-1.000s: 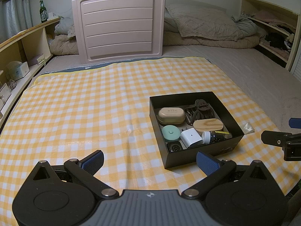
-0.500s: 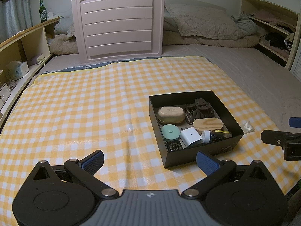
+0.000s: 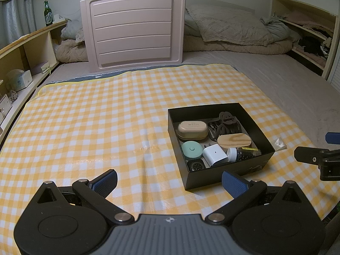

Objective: Organize rigid objects

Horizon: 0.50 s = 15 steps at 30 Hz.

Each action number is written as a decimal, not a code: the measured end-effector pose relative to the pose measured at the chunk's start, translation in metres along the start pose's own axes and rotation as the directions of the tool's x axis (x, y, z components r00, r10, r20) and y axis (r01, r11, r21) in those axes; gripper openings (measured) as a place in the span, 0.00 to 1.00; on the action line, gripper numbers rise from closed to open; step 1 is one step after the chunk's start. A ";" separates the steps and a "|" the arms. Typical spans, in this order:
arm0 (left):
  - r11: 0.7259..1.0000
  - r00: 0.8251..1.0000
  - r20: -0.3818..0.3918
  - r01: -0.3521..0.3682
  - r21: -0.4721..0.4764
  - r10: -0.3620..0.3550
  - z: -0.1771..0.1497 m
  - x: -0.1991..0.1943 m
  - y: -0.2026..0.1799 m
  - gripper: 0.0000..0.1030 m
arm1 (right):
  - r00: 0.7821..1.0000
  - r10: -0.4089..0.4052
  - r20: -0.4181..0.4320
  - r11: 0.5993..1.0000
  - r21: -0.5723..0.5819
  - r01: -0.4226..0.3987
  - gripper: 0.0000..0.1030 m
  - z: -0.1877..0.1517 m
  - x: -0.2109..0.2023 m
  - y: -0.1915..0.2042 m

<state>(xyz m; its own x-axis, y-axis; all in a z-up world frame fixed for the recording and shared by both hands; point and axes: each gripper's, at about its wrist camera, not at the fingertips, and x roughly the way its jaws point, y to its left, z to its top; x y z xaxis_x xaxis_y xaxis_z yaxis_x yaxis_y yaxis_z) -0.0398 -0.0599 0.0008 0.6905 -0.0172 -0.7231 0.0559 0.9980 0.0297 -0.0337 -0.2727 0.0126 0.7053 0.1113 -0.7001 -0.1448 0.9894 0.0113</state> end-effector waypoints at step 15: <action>1.000 1.000 0.000 -0.002 0.005 0.002 0.000 -0.001 0.007 1.00 | 1.000 0.001 0.000 1.000 -0.003 -0.001 1.00 0.000 -0.001 0.000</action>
